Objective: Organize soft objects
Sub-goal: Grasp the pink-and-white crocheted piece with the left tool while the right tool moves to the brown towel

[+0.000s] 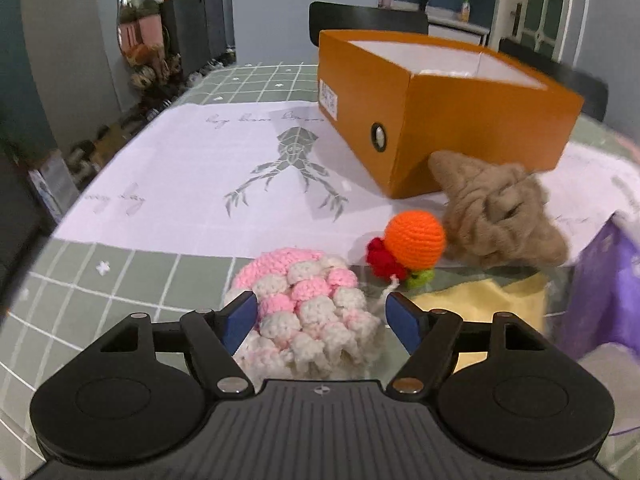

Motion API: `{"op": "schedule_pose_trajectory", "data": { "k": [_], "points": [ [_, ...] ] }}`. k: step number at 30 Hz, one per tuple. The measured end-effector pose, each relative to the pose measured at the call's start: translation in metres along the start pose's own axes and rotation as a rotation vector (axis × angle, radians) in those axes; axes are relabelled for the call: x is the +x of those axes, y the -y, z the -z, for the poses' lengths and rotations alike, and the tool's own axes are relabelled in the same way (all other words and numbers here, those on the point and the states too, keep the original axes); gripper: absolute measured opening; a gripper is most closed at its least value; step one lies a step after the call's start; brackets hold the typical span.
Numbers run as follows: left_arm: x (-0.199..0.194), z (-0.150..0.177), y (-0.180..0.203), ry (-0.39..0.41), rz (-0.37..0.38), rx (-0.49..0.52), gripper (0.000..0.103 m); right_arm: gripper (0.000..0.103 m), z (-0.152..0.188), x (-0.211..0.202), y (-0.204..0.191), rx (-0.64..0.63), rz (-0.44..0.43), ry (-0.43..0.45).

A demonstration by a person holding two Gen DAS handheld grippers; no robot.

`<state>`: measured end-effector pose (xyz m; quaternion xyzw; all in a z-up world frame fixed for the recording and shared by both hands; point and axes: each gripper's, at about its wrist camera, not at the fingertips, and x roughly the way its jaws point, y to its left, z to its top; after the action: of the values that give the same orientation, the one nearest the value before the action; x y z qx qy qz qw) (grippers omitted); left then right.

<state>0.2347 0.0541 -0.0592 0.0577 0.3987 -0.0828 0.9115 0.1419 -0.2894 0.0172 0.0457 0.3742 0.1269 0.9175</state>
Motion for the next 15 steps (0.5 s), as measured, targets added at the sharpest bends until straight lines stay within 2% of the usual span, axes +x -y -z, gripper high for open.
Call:
{"op": "schedule_pose_trajectory", "data": {
  "k": [4,9,10,12,15],
  "points": [
    [0.008,0.001,0.008,-0.008,-0.055,0.059,0.087,0.100,0.000,-0.001,-0.001,-0.005,-0.007,0.003],
    [0.009,0.008,0.008,0.005,-0.085,0.123,0.076,0.100,0.000,-0.002,0.000,-0.006,-0.012,0.006],
    [0.010,0.008,0.007,0.007,-0.085,0.128,0.075,0.100,0.000,-0.002,0.000,-0.005,-0.012,0.006],
    [0.008,0.009,0.002,0.008,-0.084,0.132,0.066,0.100,0.000,-0.002,-0.001,-0.006,-0.013,0.007],
    [0.006,0.009,-0.009,0.008,-0.087,0.113,0.062,0.100,0.001,-0.001,-0.001,-0.009,-0.018,0.007]
  ]
}}
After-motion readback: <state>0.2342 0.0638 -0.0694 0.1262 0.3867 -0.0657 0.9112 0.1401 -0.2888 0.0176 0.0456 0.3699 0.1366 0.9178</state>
